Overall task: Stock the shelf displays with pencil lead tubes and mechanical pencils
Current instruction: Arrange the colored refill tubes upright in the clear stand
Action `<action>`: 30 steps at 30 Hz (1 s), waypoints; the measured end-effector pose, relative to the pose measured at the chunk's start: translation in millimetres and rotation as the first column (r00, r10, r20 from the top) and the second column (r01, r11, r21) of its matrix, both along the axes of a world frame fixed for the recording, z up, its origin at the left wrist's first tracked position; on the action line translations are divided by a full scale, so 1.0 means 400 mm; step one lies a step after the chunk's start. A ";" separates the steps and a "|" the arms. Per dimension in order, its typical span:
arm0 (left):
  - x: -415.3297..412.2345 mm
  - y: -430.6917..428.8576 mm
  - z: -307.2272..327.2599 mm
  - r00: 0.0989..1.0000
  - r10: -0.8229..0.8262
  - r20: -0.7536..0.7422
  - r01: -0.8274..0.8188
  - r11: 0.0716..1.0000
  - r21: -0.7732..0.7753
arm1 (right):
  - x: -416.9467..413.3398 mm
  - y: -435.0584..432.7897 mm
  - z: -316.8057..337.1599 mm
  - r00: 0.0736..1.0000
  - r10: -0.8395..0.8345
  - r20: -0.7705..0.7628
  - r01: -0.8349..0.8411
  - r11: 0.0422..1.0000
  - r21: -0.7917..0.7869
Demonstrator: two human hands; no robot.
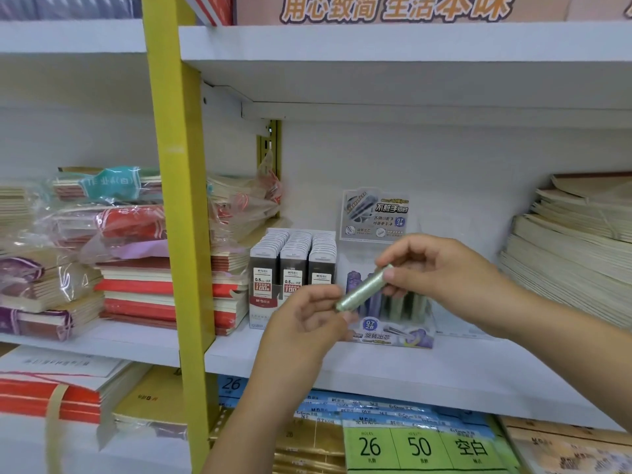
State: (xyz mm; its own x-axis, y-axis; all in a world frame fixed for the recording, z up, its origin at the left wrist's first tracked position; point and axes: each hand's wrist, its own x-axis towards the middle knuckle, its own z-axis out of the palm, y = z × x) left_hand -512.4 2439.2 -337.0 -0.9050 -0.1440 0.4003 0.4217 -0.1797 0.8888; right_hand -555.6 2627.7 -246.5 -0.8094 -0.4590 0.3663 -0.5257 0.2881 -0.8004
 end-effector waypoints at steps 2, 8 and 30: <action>-0.002 -0.011 0.002 0.998 0.055 -0.026 -0.054 0.998 0.017 | -0.002 0.016 0.002 0.999 0.023 0.047 -0.027 0.997 0.075; 0.000 0.000 0.020 0.990 0.084 -0.111 -0.091 0.994 -0.060 | -0.003 0.000 -0.009 0.998 0.067 0.006 -0.066 0.977 0.204; -0.023 0.011 -0.060 0.896 0.273 -0.349 -0.443 0.567 -0.694 | -0.259 -0.016 0.079 0.838 -0.174 -0.517 0.436 0.784 0.443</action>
